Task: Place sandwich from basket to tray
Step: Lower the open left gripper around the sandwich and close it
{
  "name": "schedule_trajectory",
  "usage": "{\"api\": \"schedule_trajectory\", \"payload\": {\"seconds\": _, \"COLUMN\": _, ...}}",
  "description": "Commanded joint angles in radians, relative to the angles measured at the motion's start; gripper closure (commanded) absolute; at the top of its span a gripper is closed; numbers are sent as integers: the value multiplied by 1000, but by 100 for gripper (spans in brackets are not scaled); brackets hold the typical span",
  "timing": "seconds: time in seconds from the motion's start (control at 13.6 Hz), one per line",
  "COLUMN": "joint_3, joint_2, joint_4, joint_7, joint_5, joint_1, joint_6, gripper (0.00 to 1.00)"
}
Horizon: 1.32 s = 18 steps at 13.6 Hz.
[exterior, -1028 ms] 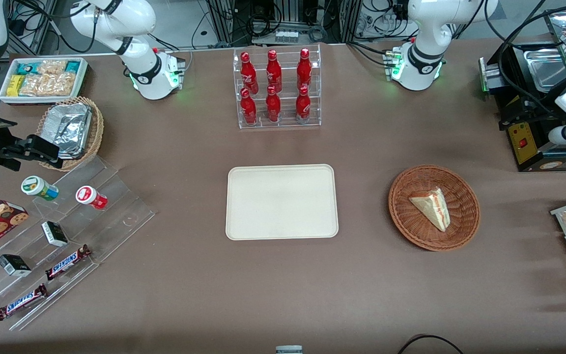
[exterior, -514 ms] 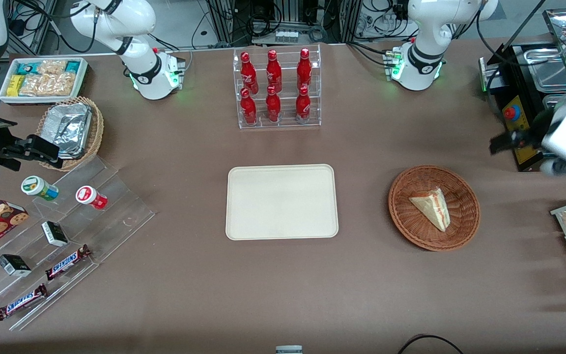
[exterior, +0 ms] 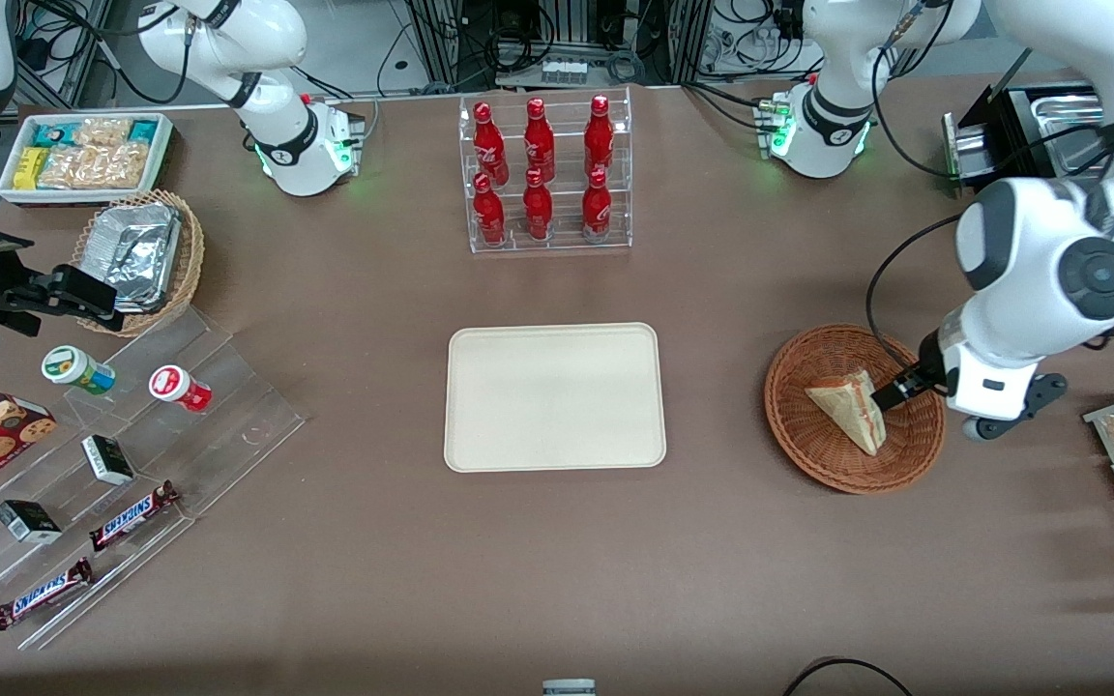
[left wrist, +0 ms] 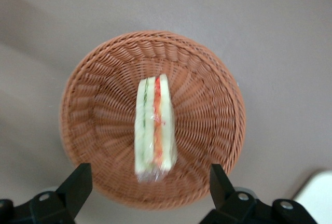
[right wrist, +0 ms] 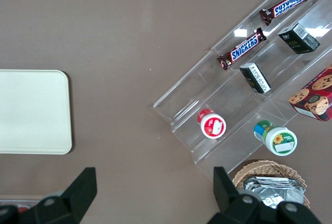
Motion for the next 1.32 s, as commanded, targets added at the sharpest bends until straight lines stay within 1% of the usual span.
{"api": "schedule_trajectory", "payload": {"seconds": 0.0, "joint_3": 2, "joint_2": -27, "joint_4": -131, "joint_7": -107, "joint_5": 13, "joint_1": -3, "joint_6": 178, "gripper": 0}}
{"api": "schedule_trajectory", "payload": {"seconds": 0.29, "joint_3": 0, "joint_2": 9, "joint_4": -148, "joint_7": -112, "joint_5": 13, "joint_1": -23, "joint_6": 255, "gripper": 0}}
{"api": "schedule_trajectory", "payload": {"seconds": 0.59, "joint_3": 2, "joint_2": 70, "joint_4": -149, "joint_7": -109, "joint_5": 15, "joint_1": -46, "joint_6": 310, "gripper": 0}}
{"api": "schedule_trajectory", "payload": {"seconds": 0.81, "joint_3": 2, "joint_2": 96, "joint_4": -148, "joint_7": -104, "joint_5": 16, "joint_1": -55, "joint_6": 312, "gripper": 0}}
{"api": "schedule_trajectory", "payload": {"seconds": 0.88, "joint_3": 3, "joint_2": 108, "joint_4": -148, "joint_7": -106, "joint_5": 16, "joint_1": -57, "joint_6": 312, "gripper": 4}}
{"api": "schedule_trajectory", "payload": {"seconds": 0.95, "joint_3": 3, "joint_2": 112, "joint_4": -145, "joint_7": -106, "joint_5": 16, "joint_1": -57, "joint_6": 314, "gripper": 21}}
{"api": "schedule_trajectory", "payload": {"seconds": 1.03, "joint_3": 5, "joint_2": 113, "joint_4": -142, "joint_7": -104, "joint_5": 16, "joint_1": -57, "joint_6": 314, "gripper": 42}}
{"api": "schedule_trajectory", "payload": {"seconds": 1.1, "joint_3": 5, "joint_2": 112, "joint_4": -142, "joint_7": -106, "joint_5": 16, "joint_1": -57, "joint_6": 314, "gripper": 55}}
{"api": "schedule_trajectory", "payload": {"seconds": 1.17, "joint_3": 5, "joint_2": 112, "joint_4": -142, "joint_7": -107, "joint_5": 16, "joint_1": -57, "joint_6": 314, "gripper": 62}}
{"api": "schedule_trajectory", "payload": {"seconds": 1.25, "joint_3": 5, "joint_2": 112, "joint_4": -142, "joint_7": -107, "joint_5": 16, "joint_1": -57, "joint_6": 312, "gripper": 73}}
